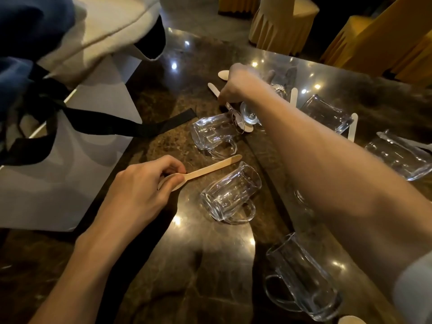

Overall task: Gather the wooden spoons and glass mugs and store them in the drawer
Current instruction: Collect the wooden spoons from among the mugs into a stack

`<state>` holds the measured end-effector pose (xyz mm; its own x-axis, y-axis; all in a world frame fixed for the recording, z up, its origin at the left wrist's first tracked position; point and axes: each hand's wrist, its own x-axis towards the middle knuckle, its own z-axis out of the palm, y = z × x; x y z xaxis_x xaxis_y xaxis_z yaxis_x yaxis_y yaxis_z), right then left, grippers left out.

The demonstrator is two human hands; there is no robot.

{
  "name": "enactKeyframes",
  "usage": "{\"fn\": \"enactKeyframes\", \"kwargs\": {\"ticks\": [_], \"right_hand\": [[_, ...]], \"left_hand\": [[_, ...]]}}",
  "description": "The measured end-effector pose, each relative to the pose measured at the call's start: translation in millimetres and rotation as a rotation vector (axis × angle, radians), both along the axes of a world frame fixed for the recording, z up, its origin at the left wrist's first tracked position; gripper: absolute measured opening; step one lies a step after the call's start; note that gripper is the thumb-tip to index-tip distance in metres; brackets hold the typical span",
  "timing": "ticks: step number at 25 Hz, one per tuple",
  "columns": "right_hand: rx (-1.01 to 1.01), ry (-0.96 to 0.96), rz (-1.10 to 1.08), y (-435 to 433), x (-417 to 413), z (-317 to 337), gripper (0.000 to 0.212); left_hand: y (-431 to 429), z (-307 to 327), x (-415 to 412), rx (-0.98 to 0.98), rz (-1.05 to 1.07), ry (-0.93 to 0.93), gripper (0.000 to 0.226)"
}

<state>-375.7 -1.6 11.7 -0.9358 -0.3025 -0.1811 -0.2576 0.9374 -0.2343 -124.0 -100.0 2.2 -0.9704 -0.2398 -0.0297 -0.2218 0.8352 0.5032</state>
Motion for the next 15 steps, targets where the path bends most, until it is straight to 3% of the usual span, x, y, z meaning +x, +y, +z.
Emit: {"fn": "enactKeyframes", "kwargs": {"ticks": [7, 11, 15], "right_hand": [[-0.087, 0.149, 0.168, -7, 19, 11, 0.035], [-0.341, 0.061, 0.175, -5, 27, 29, 0.029], [-0.465, 0.148, 0.361, 22, 54, 54, 0.016]], "left_hand": [[-10, 7, 8, 0.065, 0.063, 0.039, 0.01], [-15, 13, 14, 0.122, 0.083, 0.049, 0.018], [-13, 21, 15, 0.183, 0.125, 0.063, 0.019]]}}
